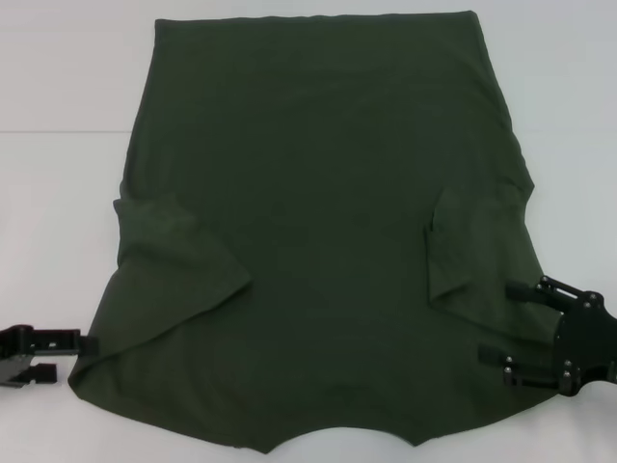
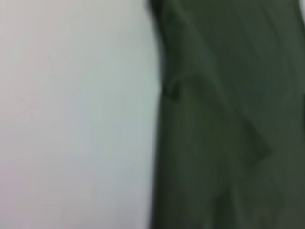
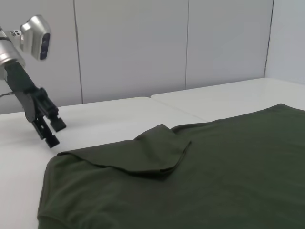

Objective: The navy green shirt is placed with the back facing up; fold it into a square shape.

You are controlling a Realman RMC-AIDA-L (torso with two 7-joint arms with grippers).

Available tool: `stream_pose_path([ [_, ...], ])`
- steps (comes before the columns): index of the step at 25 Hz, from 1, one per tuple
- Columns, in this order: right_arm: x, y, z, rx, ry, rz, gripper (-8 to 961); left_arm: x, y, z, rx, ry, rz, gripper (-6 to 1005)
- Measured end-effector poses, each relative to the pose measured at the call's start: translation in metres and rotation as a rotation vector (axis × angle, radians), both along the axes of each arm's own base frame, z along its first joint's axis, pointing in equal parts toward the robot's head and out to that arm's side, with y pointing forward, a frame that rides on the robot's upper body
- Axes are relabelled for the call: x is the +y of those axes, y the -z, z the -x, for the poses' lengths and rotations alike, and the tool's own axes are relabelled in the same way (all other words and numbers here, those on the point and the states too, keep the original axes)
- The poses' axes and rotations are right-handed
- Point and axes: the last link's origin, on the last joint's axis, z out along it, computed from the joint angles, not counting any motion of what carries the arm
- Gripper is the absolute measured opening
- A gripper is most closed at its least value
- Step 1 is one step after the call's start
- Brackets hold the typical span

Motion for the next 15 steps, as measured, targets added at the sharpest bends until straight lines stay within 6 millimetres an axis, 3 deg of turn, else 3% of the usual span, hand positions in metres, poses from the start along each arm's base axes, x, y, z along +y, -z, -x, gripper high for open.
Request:
stream_pose_path([
  [15, 0.001, 0.001, 0.000, -0.001, 0.004, -0.002, 944, 0.007, 0.013, 0.000, 0.060, -0.008, 0.025, 767],
])
